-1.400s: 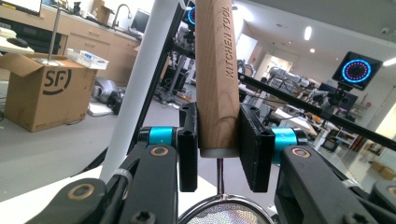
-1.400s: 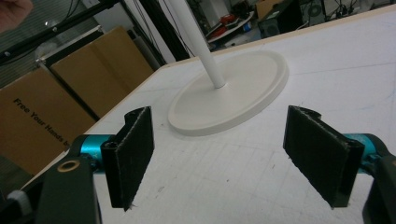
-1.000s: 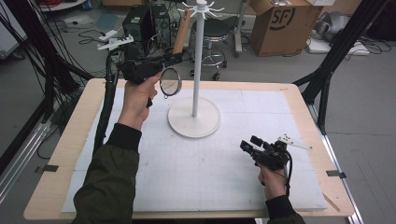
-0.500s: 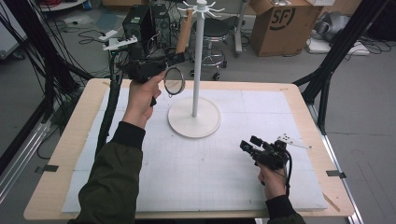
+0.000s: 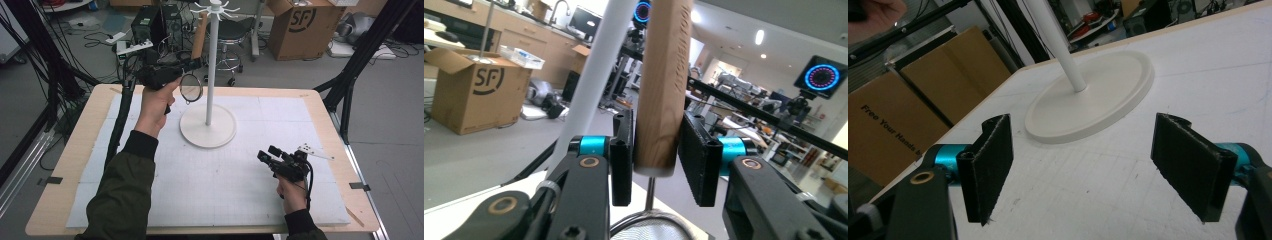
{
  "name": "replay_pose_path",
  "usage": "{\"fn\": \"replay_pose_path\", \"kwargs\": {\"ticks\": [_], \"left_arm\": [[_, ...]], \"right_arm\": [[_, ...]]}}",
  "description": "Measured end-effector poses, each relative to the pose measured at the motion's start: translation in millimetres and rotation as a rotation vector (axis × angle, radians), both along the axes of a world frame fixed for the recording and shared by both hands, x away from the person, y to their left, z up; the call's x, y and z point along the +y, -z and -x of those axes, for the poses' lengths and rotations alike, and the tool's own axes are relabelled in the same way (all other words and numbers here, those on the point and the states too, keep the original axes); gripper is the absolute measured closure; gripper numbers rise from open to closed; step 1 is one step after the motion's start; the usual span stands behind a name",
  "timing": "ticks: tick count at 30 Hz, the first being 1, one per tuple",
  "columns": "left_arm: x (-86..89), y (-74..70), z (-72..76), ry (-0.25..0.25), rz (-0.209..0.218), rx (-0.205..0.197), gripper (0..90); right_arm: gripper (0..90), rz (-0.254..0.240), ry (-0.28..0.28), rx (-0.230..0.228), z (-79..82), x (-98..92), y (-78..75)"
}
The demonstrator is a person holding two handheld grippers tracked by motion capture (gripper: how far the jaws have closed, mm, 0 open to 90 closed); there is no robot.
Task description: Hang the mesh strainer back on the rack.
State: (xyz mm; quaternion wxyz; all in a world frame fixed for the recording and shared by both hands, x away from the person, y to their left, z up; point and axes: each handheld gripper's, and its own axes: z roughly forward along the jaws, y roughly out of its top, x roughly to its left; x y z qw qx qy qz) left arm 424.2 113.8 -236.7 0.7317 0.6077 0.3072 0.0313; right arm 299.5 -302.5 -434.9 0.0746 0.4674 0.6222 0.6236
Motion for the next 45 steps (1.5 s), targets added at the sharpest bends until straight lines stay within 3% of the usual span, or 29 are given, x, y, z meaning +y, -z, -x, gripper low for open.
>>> {"fn": "replay_pose_path", "kwargs": {"ticks": [5, 10, 18, 24, 42, 45], "left_arm": [[0.5, 0.4, -1.0, -0.008, 0.002, -0.006, 64.9], [2.2, -1.3, 0.3, -0.028, 0.016, -0.027, 53.9], [-1.8, -7.3, 18.4, -0.034, -0.041, -0.099, 40.3], [0.9, -2.4, 28.8, -0.019, -0.078, -0.07, 27.4], [36.9, 29.3, 66.4, -0.046, -0.073, -0.051, 19.3], [41.1, 32.9, 72.0, -0.05, -0.075, -0.066, 19.1]], "right_arm": [[24.1, -0.002, -0.002, 0.0, 0.0, 0.1, -0.1], [24.1, -0.002, 0.001, 0.002, 0.6, 0.3, -0.4], [23.5, 0.006, -0.007, 0.003, 1.0, 1.4, -0.3], [23.3, 0.018, -0.002, -0.007, 2.9, 1.9, -1.1], [23.4, 0.013, 0.013, -0.01, 6.7, -1.0, -1.0], [23.4, 0.014, 0.01, -0.013, 7.5, -0.3, -1.4]]}}
